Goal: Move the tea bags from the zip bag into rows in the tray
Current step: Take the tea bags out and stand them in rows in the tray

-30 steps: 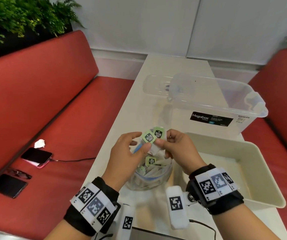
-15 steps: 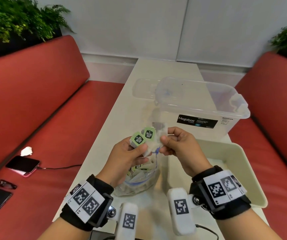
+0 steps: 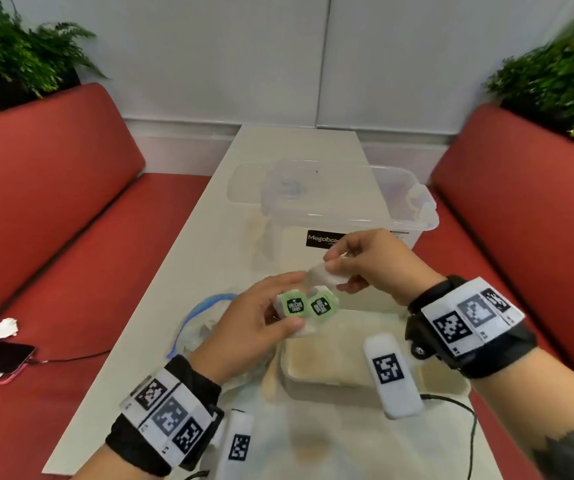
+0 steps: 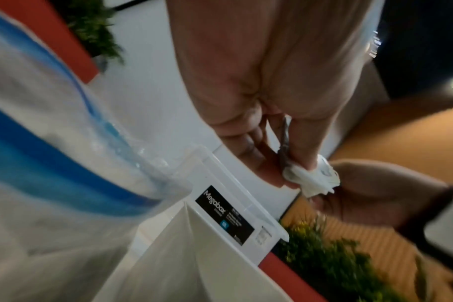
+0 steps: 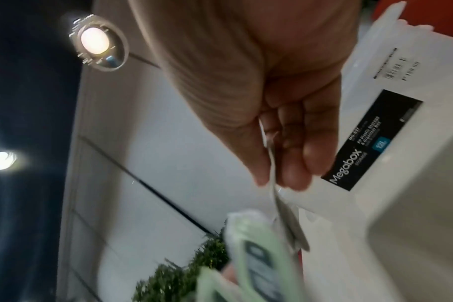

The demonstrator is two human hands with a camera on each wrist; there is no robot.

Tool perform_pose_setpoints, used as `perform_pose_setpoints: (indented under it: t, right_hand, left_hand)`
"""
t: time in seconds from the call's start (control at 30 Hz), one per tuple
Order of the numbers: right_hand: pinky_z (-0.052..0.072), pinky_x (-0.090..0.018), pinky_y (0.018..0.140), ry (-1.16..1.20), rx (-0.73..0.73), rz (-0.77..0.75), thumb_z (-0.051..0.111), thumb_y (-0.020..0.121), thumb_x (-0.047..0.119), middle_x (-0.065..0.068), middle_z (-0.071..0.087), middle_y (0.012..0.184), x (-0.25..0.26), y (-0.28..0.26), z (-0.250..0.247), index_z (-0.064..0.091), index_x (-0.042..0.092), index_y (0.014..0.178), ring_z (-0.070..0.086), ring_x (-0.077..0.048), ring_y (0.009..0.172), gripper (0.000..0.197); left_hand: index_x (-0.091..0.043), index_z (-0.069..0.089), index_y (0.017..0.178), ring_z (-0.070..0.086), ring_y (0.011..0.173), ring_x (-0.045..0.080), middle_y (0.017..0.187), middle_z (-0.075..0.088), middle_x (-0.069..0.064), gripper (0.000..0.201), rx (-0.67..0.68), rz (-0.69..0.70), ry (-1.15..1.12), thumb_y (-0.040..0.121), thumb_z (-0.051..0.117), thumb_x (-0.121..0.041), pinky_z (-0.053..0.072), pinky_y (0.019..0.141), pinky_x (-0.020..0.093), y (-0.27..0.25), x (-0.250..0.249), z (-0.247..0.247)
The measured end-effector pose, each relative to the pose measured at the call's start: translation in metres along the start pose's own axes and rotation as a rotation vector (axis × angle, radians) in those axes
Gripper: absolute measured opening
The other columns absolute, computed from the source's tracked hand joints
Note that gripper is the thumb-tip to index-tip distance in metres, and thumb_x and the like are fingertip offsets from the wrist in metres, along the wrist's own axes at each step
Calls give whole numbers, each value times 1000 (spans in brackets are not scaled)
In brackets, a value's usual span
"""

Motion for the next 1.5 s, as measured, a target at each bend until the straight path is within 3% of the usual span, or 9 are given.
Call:
perform_pose_setpoints:
  t: [0.2, 0.37, 0.43, 0.53, 0.8, 1.0, 1.27, 1.4, 1.5]
  right_hand:
    - [57, -20, 64, 147, 168, 119, 79, 69, 11, -8, 69, 73, -22, -10, -2, 67, 5, 92, 68, -15, 68, 26]
    - [56, -19, 63, 216, 316, 180, 70, 78, 0, -8, 69, 78, -32, -21, 2, 66, 7, 92, 67, -12, 66, 16]
    - [54, -19, 54, 115, 272, 137, 68, 83, 12, -7, 68, 76, -32, -22, -4, 67, 10, 85, 64, -11, 55, 3]
    - [45, -20, 45, -212, 125, -3, 71, 82, 28, 5, 62, 61, -28, -17, -15, 68, 17, 73, 53, -9, 43, 14]
    - [43, -14, 53, -557, 152, -204, 76, 77, 18, 5, 67, 72, -9, 2, 0, 65, 24, 70, 54, 0, 51, 14]
    - [42, -18, 50, -562, 147, -147, 73, 79, 13, 5, 64, 71, -18, 29, -8, 57, 29, 65, 55, -12, 50, 27]
    - [45, -23, 60, -789, 208, -130, 73, 78, 17, 9, 61, 72, -33, 59, 14, 63, 25, 75, 52, -6, 53, 14]
    - [41, -22, 60, -968, 246, -97, 72, 78, 24, 9, 61, 76, -49, 66, 31, 67, 28, 79, 55, -13, 76, 6]
    - [35, -21, 57, -1088, 282, -124, 69, 80, 24, 6, 62, 80, -56, 70, 48, 71, 23, 88, 52, -13, 76, 7]
  left_hand:
    - [-43, 59, 114, 31, 131, -10, 146, 27, -28, 46, 110, 114, 351, 82, 67, -11, 39, 102, 17, 6, -9, 41]
    - [-29, 59, 123, 40, 121, -13, 134, 42, -26, 45, 88, 104, 384, 82, 69, -12, 36, 98, 10, 8, -2, 56]
    - [-31, 56, 125, 44, 119, -10, 134, 47, -18, 48, 69, 85, 381, 83, 68, -12, 38, 95, 9, 5, 2, 59]
    - [-45, 52, 121, 47, 117, -9, 134, 47, -18, 51, 97, 33, 348, 84, 67, -14, 41, 95, 11, -2, 9, 63]
    - [-43, 57, 117, 37, 124, -15, 138, 40, -27, 46, 151, -68, 269, 84, 67, -12, 37, 96, 8, -18, 25, 56]
    - [-44, 58, 115, 35, 127, -12, 139, 32, -36, 47, 211, -134, 255, 83, 67, -10, 41, 101, 18, -29, 38, 46]
    - [-43, 55, 121, 47, 119, -2, 141, 22, -39, 44, 386, -224, 464, 85, 66, -21, 46, 95, 25, -45, 50, 47]
    - [-39, 51, 128, 39, 124, -8, 141, 30, -33, 46, 467, -230, 542, 87, 63, -23, 40, 99, 17, -53, 54, 56]
    - [-39, 48, 130, 45, 109, -16, 135, 42, -29, 47, 467, -220, 565, 88, 62, -23, 38, 93, 7, -54, 54, 56]
Point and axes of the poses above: each hand's wrist, its own y-axis towards the middle knuckle, its own z-axis out of the palm, x = y × z, the point moved 10 cm from there along y, towards the middle knuckle
